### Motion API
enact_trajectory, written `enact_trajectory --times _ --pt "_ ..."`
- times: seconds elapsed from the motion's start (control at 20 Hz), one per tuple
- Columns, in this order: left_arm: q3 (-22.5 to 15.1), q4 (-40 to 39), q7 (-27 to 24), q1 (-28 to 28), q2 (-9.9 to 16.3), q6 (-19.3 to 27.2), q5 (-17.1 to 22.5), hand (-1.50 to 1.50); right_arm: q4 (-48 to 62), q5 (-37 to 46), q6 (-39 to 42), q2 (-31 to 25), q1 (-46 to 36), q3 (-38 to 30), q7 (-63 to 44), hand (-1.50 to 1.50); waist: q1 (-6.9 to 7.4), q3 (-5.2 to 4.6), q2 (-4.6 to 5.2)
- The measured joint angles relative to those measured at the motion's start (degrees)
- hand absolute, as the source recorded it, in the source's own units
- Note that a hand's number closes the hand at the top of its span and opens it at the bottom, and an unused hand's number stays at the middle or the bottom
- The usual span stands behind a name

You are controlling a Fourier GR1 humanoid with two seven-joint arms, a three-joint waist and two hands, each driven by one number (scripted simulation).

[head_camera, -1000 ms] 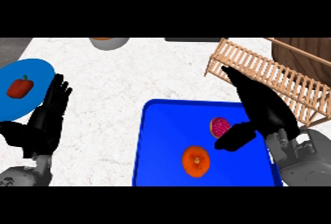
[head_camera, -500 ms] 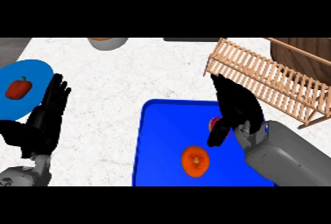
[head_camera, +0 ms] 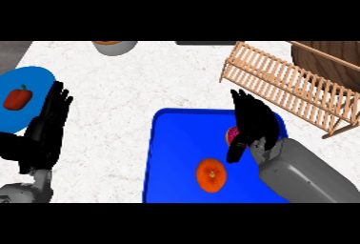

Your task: Pick the cupcake from the tray and place it in the tiered shelf

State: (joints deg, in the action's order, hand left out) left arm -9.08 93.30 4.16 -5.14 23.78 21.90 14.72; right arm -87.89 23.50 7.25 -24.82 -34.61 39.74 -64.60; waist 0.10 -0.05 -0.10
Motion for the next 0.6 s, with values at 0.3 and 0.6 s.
enact_trajectory --times 0.3,0.6 --pt "0.2 2.1 1.6 0.6 -1.3 -0.2 -1.6 0.0 0.9 3.5 0.8 1.8 3.6 -2.0 1.6 -1.5 0.0 0.03 0.01" --pt "1.5 2.5 2.4 1.1 -2.3 -1.5 -2.9 0.0 2.3 8.0 1.1 4.0 7.8 -4.2 3.8 -1.5 -0.02 0.04 0.05"
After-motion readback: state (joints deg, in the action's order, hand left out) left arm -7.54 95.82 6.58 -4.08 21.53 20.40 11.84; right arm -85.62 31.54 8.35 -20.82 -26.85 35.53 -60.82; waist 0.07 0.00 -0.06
